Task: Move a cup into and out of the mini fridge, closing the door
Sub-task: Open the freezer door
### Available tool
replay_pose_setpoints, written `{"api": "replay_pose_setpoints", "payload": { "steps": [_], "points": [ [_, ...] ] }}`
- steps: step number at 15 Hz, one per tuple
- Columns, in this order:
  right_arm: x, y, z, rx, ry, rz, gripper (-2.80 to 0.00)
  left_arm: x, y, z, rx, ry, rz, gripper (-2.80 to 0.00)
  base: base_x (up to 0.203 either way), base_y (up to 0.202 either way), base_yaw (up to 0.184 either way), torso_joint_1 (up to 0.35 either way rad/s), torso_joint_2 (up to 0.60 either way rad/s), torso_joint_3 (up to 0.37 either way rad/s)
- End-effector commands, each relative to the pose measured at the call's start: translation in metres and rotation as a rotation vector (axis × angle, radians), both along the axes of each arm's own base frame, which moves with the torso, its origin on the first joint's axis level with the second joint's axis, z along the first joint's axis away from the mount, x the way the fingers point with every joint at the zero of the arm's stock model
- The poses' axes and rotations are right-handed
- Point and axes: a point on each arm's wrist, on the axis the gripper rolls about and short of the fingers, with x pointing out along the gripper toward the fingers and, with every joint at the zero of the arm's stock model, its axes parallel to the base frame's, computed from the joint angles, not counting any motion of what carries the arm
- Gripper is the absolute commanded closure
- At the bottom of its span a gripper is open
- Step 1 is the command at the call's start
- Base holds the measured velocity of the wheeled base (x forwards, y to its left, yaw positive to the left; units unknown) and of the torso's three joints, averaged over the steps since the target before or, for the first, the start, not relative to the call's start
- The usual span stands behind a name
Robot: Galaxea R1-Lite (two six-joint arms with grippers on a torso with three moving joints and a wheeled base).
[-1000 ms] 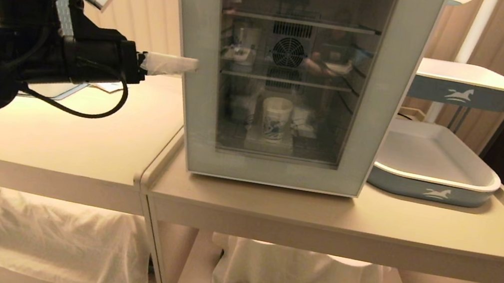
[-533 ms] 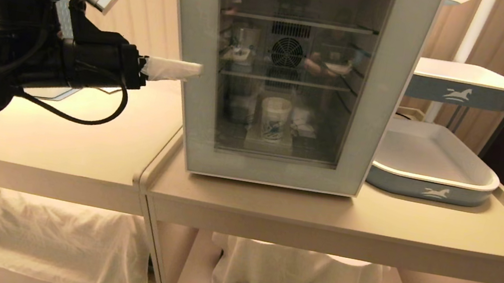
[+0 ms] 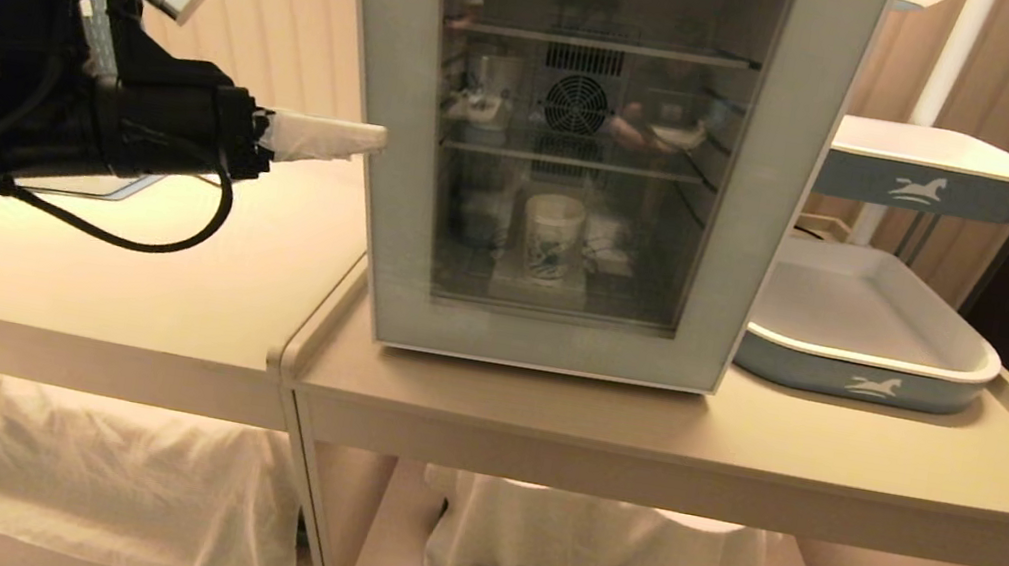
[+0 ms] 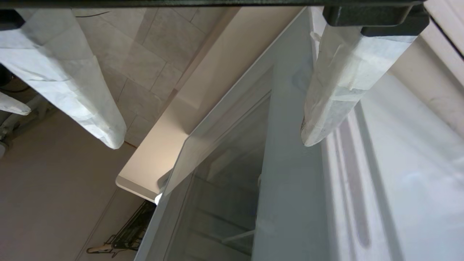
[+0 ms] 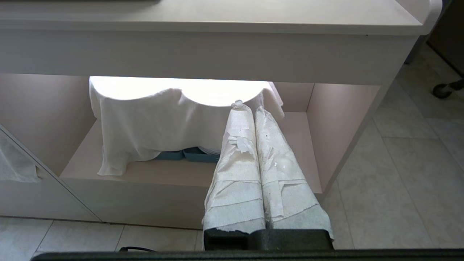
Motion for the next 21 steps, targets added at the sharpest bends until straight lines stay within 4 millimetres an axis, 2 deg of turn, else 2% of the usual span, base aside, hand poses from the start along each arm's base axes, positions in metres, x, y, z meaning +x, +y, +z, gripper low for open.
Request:
{"api": "replay_pose_setpoints", "payload": {
  "steps": [1,7,13,21],
  "points": [
    [0.000,0.000,0.000,-0.001,0.000,0.000,0.00,0.004,0.001,-0.002,0.008,-0.006,0.002,-2.80,0.000,0.000,0.000,0.000,0.00,0.000],
    [0.000,0.000,0.000,-0.001,0.000,0.000,0.00,0.018,0.000,-0.006,0.032,-0.038,0.005,-2.80,0.000,0.000,0.000,0.000,0.00,0.000],
    [0.000,0.000,0.000,-0.001,0.000,0.001,0.00,0.031,0.001,-0.018,0.064,-0.043,0.059,-2.80,0.000,0.000,0.000,0.000,0.00,0.000],
    [0.000,0.000,0.000,-0.001,0.000,0.000,0.00,0.040,0.003,-0.027,0.101,-0.068,0.086,-2.80,0.000,0.000,0.000,0.000,0.00,0.000]
  ]
}}
